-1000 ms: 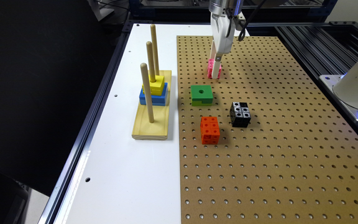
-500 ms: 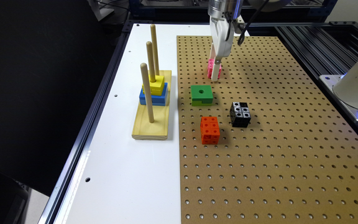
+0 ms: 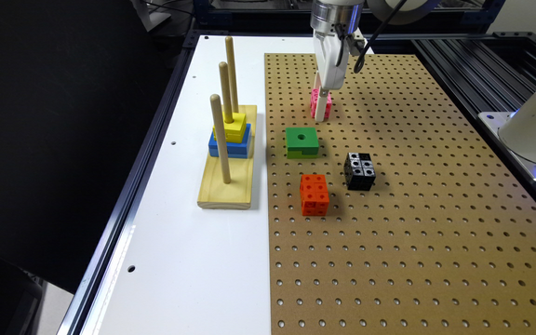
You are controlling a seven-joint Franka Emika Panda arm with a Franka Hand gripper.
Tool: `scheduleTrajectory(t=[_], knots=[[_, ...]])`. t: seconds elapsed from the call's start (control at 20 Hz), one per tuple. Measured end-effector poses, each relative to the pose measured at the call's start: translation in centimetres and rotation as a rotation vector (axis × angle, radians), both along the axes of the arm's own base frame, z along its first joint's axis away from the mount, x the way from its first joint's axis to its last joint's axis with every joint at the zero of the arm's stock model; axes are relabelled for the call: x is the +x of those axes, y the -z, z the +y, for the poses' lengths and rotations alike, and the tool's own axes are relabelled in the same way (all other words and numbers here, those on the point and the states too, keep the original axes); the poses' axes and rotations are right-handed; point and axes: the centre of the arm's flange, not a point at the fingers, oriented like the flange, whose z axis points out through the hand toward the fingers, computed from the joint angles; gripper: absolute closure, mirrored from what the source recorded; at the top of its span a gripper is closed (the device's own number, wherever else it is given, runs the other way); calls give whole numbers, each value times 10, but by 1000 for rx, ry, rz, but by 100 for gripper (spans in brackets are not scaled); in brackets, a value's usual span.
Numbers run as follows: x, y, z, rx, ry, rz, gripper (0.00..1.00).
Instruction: Pick up pink block.
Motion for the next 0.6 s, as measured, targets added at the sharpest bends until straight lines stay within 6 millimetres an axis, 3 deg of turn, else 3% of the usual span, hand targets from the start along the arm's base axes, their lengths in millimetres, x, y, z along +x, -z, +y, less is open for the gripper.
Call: scheduleTrajectory(t=[0.6], knots=[[2,-24,0,-5,-1,-15,100]])
